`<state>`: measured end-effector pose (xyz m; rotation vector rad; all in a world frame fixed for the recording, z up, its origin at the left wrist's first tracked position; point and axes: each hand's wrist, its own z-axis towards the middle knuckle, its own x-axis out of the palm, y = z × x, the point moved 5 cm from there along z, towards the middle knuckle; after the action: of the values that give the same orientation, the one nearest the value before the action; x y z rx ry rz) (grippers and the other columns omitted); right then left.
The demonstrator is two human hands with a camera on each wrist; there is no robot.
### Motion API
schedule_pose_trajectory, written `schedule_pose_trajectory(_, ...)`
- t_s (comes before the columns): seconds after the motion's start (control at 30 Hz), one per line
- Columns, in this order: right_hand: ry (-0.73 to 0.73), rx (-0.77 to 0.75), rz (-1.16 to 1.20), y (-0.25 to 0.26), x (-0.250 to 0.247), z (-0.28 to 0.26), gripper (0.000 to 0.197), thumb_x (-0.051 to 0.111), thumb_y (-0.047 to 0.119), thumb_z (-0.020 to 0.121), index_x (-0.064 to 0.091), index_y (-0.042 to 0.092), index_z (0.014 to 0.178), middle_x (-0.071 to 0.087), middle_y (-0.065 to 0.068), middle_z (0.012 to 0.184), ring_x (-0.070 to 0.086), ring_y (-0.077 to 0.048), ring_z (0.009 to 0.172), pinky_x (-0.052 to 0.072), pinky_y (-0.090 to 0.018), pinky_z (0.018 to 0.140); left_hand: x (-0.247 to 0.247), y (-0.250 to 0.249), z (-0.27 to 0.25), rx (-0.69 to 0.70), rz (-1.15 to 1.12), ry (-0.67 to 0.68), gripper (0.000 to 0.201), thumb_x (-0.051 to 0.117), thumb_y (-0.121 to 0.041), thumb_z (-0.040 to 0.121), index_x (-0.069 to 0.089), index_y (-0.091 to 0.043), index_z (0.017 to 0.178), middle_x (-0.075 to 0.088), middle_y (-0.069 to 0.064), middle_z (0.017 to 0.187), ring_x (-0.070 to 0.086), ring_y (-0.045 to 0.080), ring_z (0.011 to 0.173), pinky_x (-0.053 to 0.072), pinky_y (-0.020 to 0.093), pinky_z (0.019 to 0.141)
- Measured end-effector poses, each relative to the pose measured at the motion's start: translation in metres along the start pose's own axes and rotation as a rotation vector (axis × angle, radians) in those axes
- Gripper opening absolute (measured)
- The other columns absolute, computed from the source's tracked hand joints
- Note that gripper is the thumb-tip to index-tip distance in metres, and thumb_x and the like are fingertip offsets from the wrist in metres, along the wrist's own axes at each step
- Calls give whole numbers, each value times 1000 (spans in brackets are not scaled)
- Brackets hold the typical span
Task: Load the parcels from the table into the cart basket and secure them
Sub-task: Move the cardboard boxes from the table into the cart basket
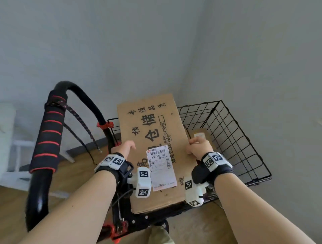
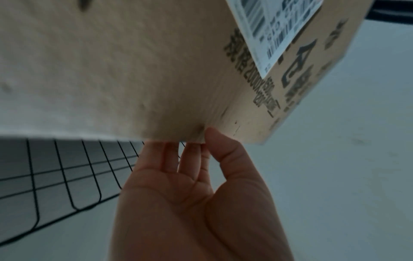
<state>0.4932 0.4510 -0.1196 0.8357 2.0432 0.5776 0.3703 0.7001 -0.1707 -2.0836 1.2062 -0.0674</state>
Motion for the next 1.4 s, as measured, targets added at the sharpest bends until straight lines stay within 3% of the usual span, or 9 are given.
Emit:
schedule_pose_trajectory(0.1,47,56,-39,-18,21,40,23,63,6,69,60,24,83,64,-3,88,62,-23,86,56,-39,82,7,11,35,-55,137,24,65,68,-23,70,52,-4,129,43,12,139,42,33,128,38,37,99)
schedule_pose_trajectory(0.2,134,119,-66,-44,49,84,34,62,16,55,68,24,87,70,-3,89,67,-25,87,58,-42,80,8,25,49,-123,139,-29,42,68,-18,71,59,-4,109,56,17,114,50,37,123,44,38,87)
schedule_pose_trajectory(0.33,198,188,-118,-49,71,101,18,65,14,67,66,25,80,69,-5,86,67,-23,82,59,-39,77,13,44,74,-184,138,-70,54,68,-8,75,53,5,124,55,25,129,53,38,120,46,42,95)
schedule_pose_trajectory(0.47,234,228,-166,-60,85,124,18,63,10,76,68,18,91,65,-2,79,61,-14,70,55,-25,63,24,43,92,-264,301,2,56,61,-16,86,44,0,137,39,23,143,42,36,130,38,41,102)
schedule_pose_trajectory(0.63,279,314,-185,-73,95,148,13,67,8,72,66,19,80,67,-8,78,68,-26,83,58,-39,79,38,48,109,-326,441,104,56,50,-22,95,32,1,142,31,25,146,36,35,132,36,36,104)
schedule_pose_trajectory(0.7,294,334,-197,-76,96,154,16,66,9,70,66,18,83,69,-9,82,68,-26,83,59,-39,78,42,52,111,-331,408,146,56,53,-26,92,36,-5,142,33,22,146,36,33,131,35,33,96)
schedule_pose_trajectory(0.83,304,362,-176,-87,102,170,35,61,9,69,68,19,102,67,-7,90,66,-27,88,58,-41,81,50,53,123,-358,393,157,58,57,-33,88,42,-12,139,36,17,146,41,32,127,39,37,101)
schedule_pose_trajectory(1.23,279,385,-177,-105,103,194,28,62,9,73,68,24,97,69,-4,91,66,-23,90,58,-40,81,80,56,142,-359,376,135,41,53,-21,92,49,-3,129,46,19,129,44,34,125,39,42,103)
schedule_pose_trajectory(1.4,326,352,-188,-107,105,188,35,62,13,73,66,22,108,69,-2,103,63,-23,97,54,-38,88,77,59,145,-331,277,110,29,55,-18,90,48,-6,115,43,11,120,45,35,116,38,49,104)
